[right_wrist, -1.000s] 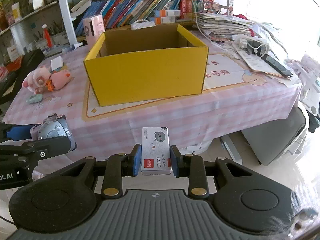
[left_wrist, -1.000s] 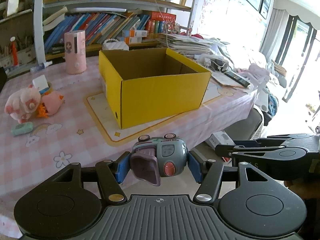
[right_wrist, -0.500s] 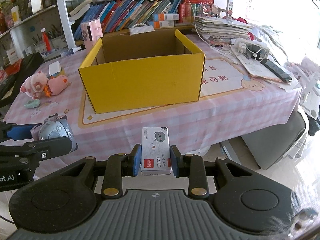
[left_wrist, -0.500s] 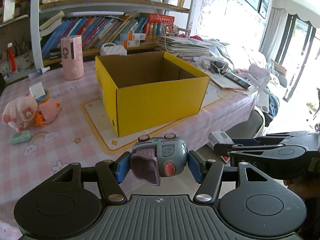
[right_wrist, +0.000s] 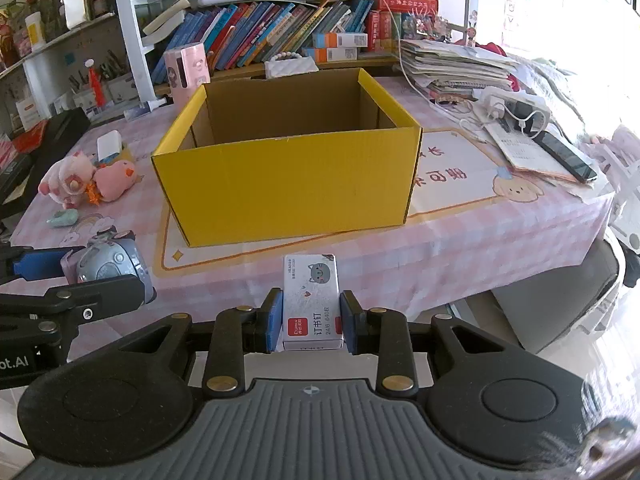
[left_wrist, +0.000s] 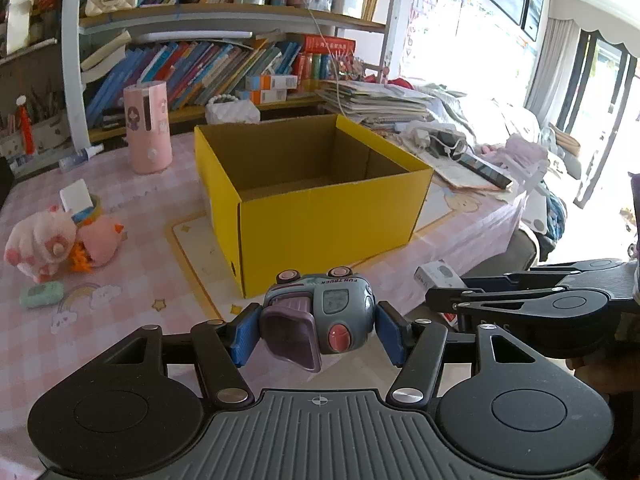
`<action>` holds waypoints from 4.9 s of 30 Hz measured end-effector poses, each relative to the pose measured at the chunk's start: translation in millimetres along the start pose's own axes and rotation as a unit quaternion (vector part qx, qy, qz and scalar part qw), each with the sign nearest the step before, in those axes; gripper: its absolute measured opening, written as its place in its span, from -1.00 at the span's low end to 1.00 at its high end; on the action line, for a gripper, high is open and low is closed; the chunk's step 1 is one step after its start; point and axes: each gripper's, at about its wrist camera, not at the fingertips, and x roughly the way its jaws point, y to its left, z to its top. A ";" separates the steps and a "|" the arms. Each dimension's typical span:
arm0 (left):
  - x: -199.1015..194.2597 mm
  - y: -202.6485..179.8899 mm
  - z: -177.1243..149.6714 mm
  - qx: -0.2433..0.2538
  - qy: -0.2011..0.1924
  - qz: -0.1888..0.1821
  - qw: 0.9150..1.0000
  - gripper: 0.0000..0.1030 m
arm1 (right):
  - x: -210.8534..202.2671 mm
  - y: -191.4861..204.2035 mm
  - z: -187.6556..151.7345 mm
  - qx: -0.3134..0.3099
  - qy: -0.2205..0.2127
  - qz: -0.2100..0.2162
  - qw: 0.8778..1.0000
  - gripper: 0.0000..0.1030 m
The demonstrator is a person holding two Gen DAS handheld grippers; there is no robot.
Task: Organize objects
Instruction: 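Carry the toy car and white card box over the yellow box with both tools, then open both tools to drop the toy car and card box into the yellow box, then move both open tools back toward the plush toys on the table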
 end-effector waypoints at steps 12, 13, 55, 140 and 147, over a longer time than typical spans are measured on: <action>13.8 6.0 39.4 0.001 -0.040 0.012 0.999 0.17 | 16.8 -11.8 44.0 0.013 -0.033 0.008 0.999 -0.46; 15.8 6.9 44.0 -0.002 -0.044 0.012 0.999 0.17 | 18.2 -12.4 49.8 0.013 -0.038 0.009 0.999 -0.46; 200.9 35.1 149.4 -0.081 0.052 0.160 0.982 0.17 | 230.3 -22.1 208.7 -0.253 0.085 0.107 0.958 -0.45; -59.8 85.8 -55.0 -0.139 0.014 0.220 0.965 0.75 | 32.3 125.7 3.5 -0.155 -0.002 0.089 0.984 0.14; -69.3 97.3 -58.2 -0.150 0.008 0.230 0.962 0.75 | 30.4 145.4 3.6 -0.171 -0.005 0.100 0.980 0.15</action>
